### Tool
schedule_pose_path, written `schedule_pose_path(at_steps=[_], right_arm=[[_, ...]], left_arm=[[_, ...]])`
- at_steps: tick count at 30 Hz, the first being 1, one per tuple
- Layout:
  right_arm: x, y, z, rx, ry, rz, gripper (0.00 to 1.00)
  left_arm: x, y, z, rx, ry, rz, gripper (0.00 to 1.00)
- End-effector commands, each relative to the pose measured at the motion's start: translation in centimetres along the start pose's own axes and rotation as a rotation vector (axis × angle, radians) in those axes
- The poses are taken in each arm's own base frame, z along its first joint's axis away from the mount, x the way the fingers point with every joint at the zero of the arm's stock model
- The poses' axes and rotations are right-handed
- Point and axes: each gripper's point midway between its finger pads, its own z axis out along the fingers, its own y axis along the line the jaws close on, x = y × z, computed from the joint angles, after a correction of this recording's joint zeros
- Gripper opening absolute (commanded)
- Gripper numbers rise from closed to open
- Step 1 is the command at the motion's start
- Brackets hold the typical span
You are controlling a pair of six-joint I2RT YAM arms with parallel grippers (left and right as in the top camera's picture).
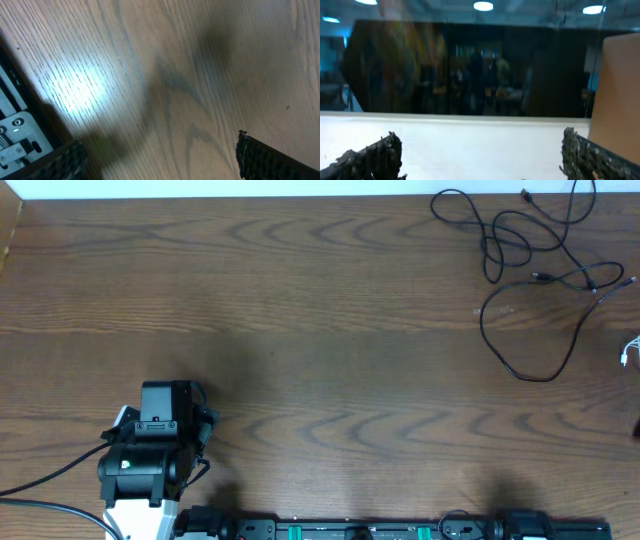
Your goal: Untangle cables
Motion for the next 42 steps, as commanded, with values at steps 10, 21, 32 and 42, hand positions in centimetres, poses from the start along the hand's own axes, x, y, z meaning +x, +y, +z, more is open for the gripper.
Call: schedule_pose_path(at_steps=[10,21,32,42], right_arm=[[4.6,-0.1,-7.7,0.047,-0.090,-0.012,0.99],[5.3,0.1,-13.0,0.177,-0.142,-0.049,0.99],[4.6,1.3,-17.2,0.257,-0.253,-0.050,0.99],[2.2,2.3,-19.9,0.246,-0.343,-0.063,0.99]], left_arm=[[-0.3,-0.1,-0.3,0.007,-0.010,-0.015,0.97],[-0.5,-0.4,-0.4,0.018,-0.018,-0.018,0.97],[-0.6,-0.5,-0.4,0.019,-0.020,-0.019,0.97],[-0.5,-0.4,-0.4,0.019,-0.019,-0.019,0.97]])
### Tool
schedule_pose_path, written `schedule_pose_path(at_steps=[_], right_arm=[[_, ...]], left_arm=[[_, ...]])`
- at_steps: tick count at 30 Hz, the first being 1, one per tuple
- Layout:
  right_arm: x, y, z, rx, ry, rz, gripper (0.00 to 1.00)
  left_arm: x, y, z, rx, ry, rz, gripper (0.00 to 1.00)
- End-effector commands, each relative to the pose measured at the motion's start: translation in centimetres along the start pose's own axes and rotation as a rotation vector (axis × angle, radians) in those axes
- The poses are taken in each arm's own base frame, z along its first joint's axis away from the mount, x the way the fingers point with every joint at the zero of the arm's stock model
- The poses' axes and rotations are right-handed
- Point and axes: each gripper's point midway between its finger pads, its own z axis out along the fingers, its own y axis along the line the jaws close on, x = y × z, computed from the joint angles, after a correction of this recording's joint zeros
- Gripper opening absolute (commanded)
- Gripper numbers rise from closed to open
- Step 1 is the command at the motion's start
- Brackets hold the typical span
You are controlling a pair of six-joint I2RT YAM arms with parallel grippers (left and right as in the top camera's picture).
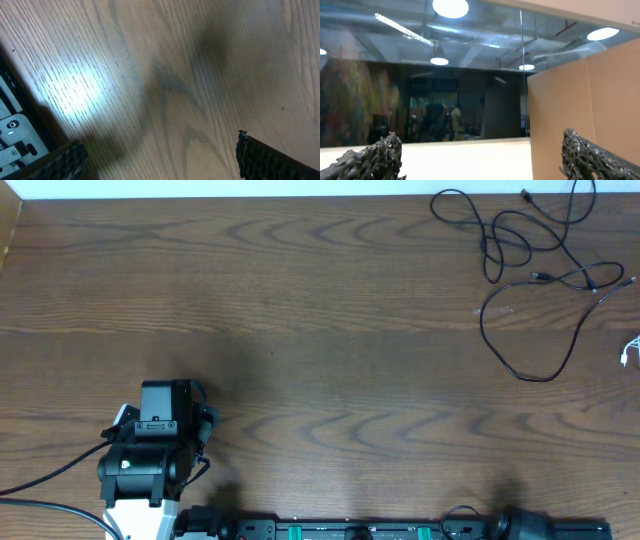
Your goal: Untangle cables
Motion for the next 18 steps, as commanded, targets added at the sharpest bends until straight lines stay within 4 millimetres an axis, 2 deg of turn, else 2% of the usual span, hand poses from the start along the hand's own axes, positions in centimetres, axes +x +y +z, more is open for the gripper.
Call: schedule_pose_path(at_steps=[1,5,8,15,18], right_arm=[[-1.3,0.2,-0.8,-0.009,-0.040,0.017,0.99],[-4.6,1.4,-1.3,-0.101,-0.171,0.051,0.99],[-6.9,1.5,-1.8,-0.111,-0.265,0.051,0.99],[-9.3,1.6,-2.1,-0.127,-0.380,0.071,0.99],[-9.6,1.6,-2.1,-0.130,-0.399,0.081,0.99]], left_arm=[[-0.4,-0.1,-0.3,0.005,-0.013,-0.015,0.97],[-0.4,-0.1,-0.3,0.005,-0.013,-0.015,0.97],[-0.4,-0.1,-0.3,0.005,-0.013,-0.015,0.97],[-0.4,-0.1,-0.3,0.005,-0.014,-0.015,0.97],[-0.4,-0.1,-0.3,0.005,-0.014,-0.015,0.97]])
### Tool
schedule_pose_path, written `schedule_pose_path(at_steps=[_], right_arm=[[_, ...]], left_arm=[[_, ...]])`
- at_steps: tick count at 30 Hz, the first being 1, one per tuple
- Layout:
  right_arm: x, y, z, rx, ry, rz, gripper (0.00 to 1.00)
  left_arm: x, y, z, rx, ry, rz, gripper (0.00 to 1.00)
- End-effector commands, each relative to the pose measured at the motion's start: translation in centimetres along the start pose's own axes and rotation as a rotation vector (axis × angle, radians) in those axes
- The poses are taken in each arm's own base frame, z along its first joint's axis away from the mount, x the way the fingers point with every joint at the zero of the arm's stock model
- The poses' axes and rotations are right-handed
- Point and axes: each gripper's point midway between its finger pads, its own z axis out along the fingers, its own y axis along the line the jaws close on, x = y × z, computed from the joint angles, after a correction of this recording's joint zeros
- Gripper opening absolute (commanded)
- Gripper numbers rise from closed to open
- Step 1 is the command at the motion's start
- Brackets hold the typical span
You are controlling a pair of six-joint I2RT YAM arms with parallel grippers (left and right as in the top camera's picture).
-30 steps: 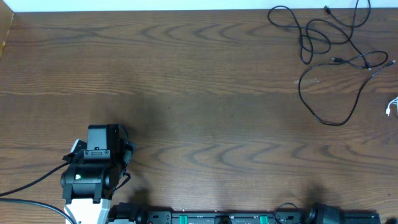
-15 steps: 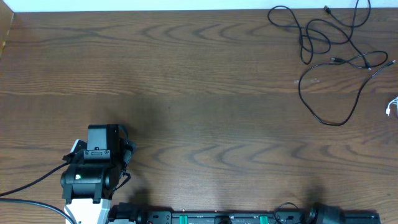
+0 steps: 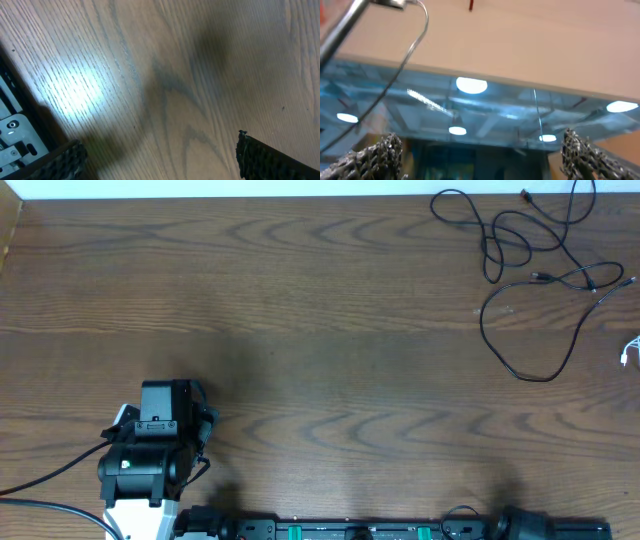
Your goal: Untangle cables
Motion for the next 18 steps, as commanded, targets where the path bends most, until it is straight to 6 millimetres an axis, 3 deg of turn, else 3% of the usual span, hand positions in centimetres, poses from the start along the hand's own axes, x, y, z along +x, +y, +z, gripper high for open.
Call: schedule_pose_path(at_steps=[1,5,8,18], right_arm=[[0.3,0.0,0.2,-0.009,-0.004,0.051,0.99],[1.2,-0.2,0.8,-0.011,-0.012,0.127,0.99],[3.0,-0.4,1.5,-0.006,0.013,0.162,0.99],[13.7,-1.8,2.7,0.045,0.231,0.239,0.99]], left_arm=[[-0.4,-0.1,-0.3,0.005,-0.013,-0.015,0.97],[-0.4,-0.1,-0.3,0.004,-0.013,-0.015,0.97],[-0.4,-0.1,-0.3,0.004,-0.013,-0.015,0.97],[0.0,0.7,-0.3,-0.029,0.002,-0.007,0.97]])
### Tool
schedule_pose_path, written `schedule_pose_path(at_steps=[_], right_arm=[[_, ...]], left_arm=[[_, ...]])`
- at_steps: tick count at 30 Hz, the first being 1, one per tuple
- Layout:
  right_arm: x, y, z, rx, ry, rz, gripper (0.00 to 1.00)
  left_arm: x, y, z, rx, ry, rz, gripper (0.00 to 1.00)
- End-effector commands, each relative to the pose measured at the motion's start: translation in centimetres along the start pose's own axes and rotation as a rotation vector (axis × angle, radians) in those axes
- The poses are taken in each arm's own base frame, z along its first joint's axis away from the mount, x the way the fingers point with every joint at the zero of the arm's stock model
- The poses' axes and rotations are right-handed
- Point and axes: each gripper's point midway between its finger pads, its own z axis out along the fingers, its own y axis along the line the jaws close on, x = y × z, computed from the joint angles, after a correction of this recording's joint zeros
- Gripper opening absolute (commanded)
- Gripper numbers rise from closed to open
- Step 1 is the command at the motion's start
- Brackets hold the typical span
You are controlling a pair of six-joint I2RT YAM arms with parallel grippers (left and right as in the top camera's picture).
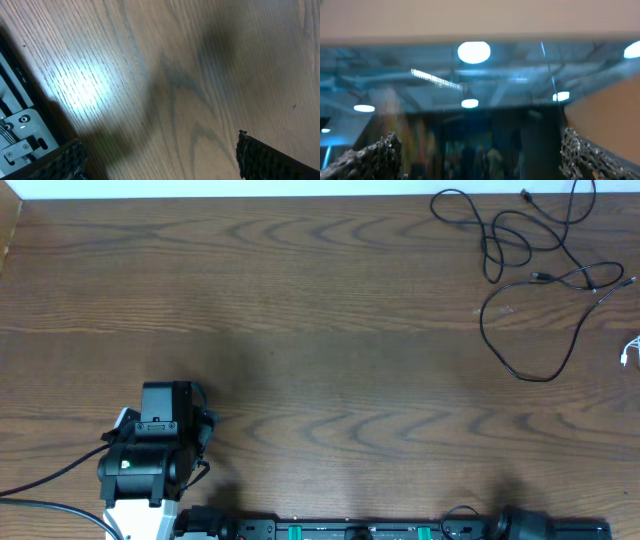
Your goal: Untangle cables
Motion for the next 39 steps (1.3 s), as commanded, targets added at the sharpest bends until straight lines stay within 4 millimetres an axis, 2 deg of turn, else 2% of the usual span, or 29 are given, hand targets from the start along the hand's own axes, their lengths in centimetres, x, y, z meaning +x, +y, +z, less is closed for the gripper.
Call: schedule_pose_path(at_steps=[1,10,14,20,29,39], right_arm=[[3.3,-0.9,0.6,0.014,0.069,0.072,0.99],[14.0,-4.1,1.2,0.087,0.287,0.103,0.99],[18.5,-5.8,0.7,0.143,0.373,0.107,0.99],[24.1,-8.3,-0.5,0.225,0.455,0.103,0.99],[32.1,-10.2,-3.3,0.289,0.564,0.203,0.99],[39.5,-12.0,-8.0,0.358,0.720,0.228,0.99]], left_arm=[[-0.3,0.0,-0.3,0.001,-0.012,-0.014,0.97],[-0.3,0.0,-0.3,0.001,-0.012,-0.014,0.97],[-0.3,0.0,-0.3,0.001,-0.012,-0.014,0.97],[-0.3,0.0,-0.3,0.001,-0.012,-0.014,0.97],[-0.3,0.0,-0.3,0.001,-0.012,-0.014,0.97],[-0.3,0.0,-0.3,0.001,-0.012,-0.014,0.97]])
